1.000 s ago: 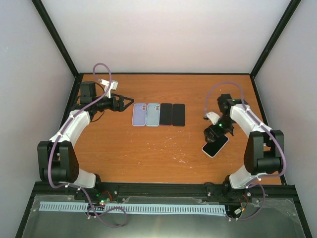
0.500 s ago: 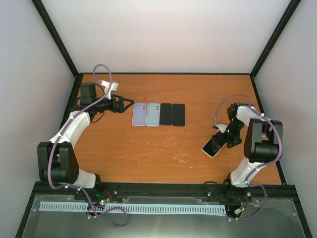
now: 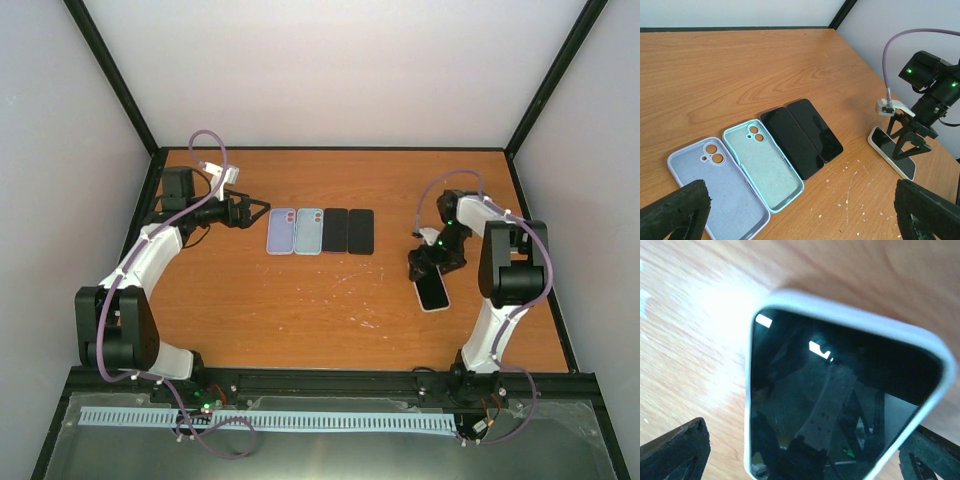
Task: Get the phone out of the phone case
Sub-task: Pick up the phone at the center of the board.
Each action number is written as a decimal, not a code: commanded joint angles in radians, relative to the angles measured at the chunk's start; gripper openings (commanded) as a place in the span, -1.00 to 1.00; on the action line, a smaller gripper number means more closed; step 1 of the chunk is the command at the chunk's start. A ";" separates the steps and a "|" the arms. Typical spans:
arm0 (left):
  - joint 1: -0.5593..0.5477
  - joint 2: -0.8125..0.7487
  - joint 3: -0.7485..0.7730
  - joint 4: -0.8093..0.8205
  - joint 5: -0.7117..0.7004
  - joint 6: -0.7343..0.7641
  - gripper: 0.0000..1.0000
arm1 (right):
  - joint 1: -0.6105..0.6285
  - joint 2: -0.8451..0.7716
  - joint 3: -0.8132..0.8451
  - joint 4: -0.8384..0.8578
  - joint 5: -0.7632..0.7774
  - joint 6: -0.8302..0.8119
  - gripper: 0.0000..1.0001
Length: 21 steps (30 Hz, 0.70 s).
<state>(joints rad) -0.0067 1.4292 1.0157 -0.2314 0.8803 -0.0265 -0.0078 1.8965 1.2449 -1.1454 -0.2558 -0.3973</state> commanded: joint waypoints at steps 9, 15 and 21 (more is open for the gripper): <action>0.005 -0.050 -0.012 -0.001 -0.023 0.037 0.99 | 0.216 -0.072 -0.104 0.172 0.108 -0.018 1.00; 0.005 -0.046 -0.021 0.013 -0.010 0.018 0.99 | 0.215 -0.210 -0.270 0.248 0.183 -0.204 1.00; 0.005 -0.030 -0.010 0.023 -0.003 0.007 1.00 | 0.215 -0.268 -0.374 0.325 0.256 -0.327 1.00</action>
<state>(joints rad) -0.0067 1.3975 0.9916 -0.2317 0.8642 -0.0162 0.2081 1.6447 0.9264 -0.8837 -0.0738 -0.6155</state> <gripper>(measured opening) 0.997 0.999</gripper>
